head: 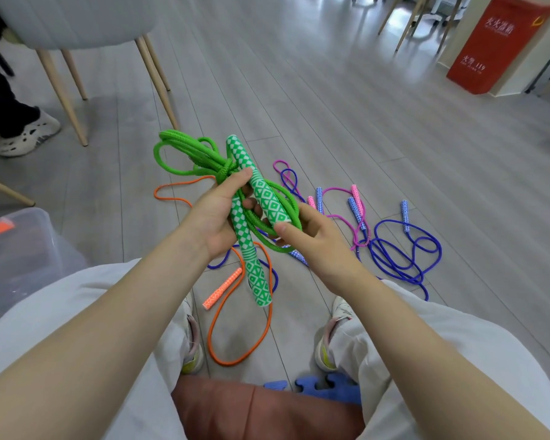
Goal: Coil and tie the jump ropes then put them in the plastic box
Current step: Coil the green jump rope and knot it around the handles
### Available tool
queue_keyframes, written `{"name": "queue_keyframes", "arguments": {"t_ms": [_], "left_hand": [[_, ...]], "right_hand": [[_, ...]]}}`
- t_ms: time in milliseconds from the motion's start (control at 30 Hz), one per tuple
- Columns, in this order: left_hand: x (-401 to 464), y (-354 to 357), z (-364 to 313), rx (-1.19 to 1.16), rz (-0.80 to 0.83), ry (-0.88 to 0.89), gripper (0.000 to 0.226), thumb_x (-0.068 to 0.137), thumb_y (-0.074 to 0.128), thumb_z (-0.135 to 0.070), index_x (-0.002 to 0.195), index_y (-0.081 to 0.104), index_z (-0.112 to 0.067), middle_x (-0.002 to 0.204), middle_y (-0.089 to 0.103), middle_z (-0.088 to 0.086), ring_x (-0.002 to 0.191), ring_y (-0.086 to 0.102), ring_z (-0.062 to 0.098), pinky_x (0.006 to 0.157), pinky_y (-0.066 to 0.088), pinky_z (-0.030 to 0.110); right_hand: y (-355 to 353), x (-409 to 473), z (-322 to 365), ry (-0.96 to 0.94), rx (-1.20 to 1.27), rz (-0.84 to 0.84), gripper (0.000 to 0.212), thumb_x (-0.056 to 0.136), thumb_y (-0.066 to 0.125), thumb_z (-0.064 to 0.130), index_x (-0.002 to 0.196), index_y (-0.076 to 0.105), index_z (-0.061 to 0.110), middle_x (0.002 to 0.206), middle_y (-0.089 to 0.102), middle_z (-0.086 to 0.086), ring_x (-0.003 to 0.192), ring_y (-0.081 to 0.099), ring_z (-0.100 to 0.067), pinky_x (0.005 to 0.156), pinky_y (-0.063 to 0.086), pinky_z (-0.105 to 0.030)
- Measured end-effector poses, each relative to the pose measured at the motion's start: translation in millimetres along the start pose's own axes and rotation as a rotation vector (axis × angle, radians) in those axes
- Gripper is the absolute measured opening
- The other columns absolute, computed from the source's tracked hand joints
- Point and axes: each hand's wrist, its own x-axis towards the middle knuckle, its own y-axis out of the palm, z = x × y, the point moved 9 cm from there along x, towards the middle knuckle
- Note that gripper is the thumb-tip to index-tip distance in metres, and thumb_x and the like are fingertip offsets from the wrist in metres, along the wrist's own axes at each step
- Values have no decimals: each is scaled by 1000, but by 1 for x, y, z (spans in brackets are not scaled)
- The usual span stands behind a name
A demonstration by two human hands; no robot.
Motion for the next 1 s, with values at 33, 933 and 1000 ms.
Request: {"name": "queue_keyframes", "arguments": {"t_ms": [33,933,1000], "left_hand": [[2,-3,0,5,-12,18,16,91,64,-24,86,52,-15,70,42,3,52,44,12,62,49,30],[-9,8,1,452,-38,257,23,94,61,-33,95,50,-14,73,47,3,53,48,15,63,56,37],[-6,6,0,406,-41,232,26,93,61,-35,98,50,-11,71,46,4,52,47,15,56,52,31]], "right_hand": [[-2,1,-2,16,-8,-27,25,89,64,8,113,61,7,100,67,-8,80,65,-8,72,54,-21],[-28,5,-38,251,-814,-73,30,84,58,39,106,53,20,80,64,0,76,63,-20,65,51,-35],[-27,6,-38,249,-717,-88,24,81,58,36,92,59,14,76,65,-6,74,65,-23,69,56,-40]]}}
